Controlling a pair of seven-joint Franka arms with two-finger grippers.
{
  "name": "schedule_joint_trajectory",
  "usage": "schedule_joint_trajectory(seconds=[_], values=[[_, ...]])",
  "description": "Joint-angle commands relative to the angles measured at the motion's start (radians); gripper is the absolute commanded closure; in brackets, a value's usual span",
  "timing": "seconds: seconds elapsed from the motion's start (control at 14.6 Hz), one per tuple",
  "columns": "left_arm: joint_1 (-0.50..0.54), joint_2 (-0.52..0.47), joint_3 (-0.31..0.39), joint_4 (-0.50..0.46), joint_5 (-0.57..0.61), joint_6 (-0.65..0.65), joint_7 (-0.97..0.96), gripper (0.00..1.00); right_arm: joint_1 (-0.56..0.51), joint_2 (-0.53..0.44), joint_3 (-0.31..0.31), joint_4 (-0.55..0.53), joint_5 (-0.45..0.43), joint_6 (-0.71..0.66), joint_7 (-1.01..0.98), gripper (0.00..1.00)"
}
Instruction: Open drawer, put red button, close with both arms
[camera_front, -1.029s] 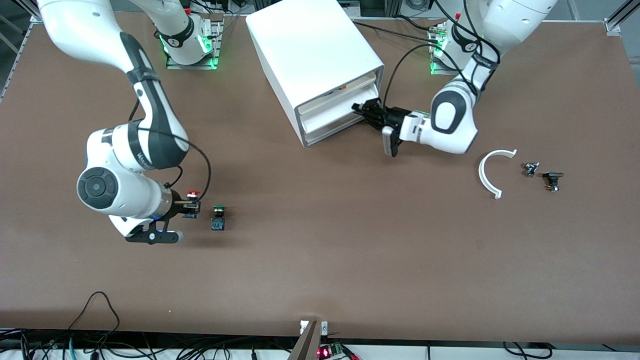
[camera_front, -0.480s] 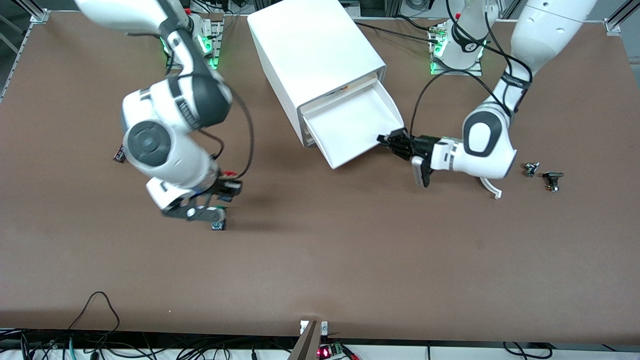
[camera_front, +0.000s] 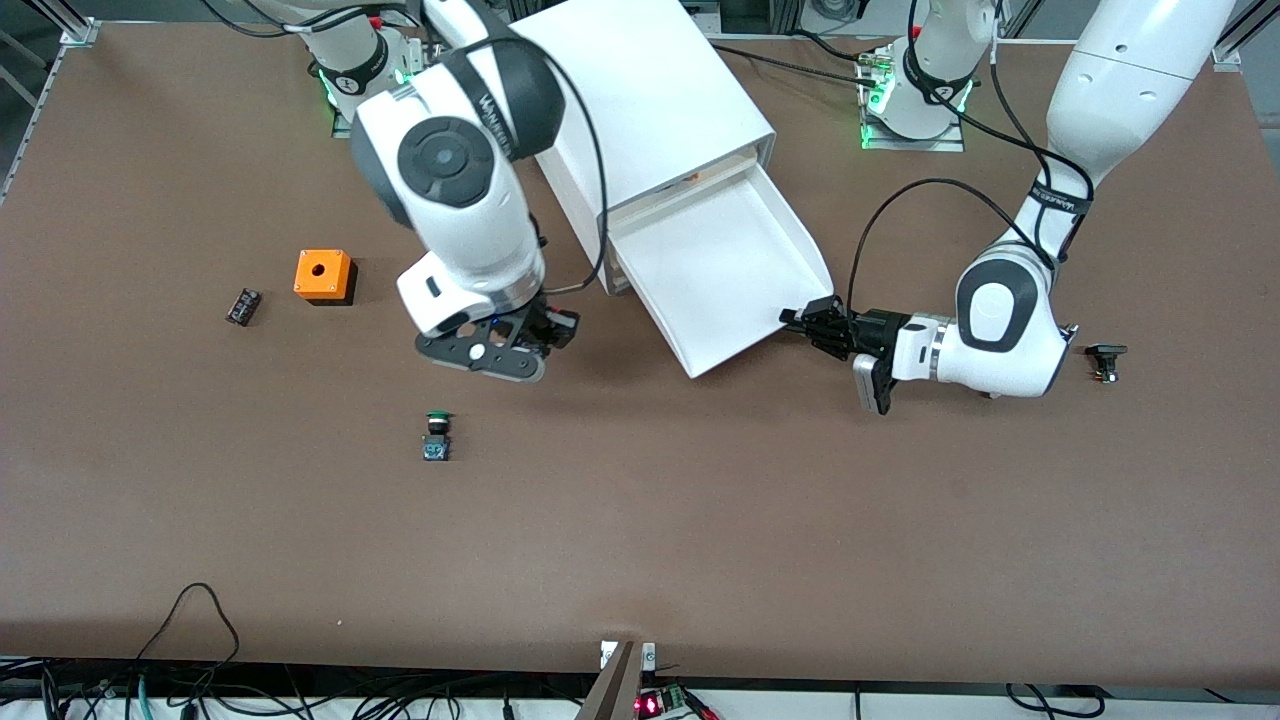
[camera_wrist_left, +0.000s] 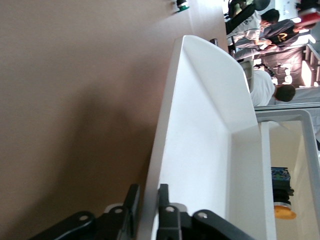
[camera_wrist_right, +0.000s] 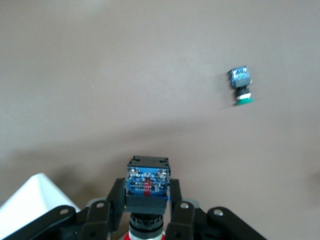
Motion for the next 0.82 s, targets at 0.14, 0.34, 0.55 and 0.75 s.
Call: schedule_joint_trajectory(seconds=[0.14, 0.34, 0.55, 0.75], values=[[0.004, -0.052, 0.011, 0.031, 0.038, -0.052, -0.121, 0.00, 0.105, 0.012, -0.013, 0.018, -0.022, 0.026, 0.331, 1.00], [0.004, -0.136, 0.018, 0.055, 0.114, -0.093, -0.267, 0.00, 0.155, 0.031, -0.011, 0.018, -0.024, 0.089, 0.543, 1.00], [0.020, -0.172, 0.018, 0.168, 0.338, -0.188, -0.477, 0.00, 0.227, 0.080, -0.014, 0.018, -0.030, 0.164, 0.759, 1.00], [0.021, -0.192, 0.015, 0.315, 0.543, -0.341, -0.691, 0.00, 0.260, 0.132, -0.014, 0.018, -0.068, 0.270, 0.933, 1.00]])
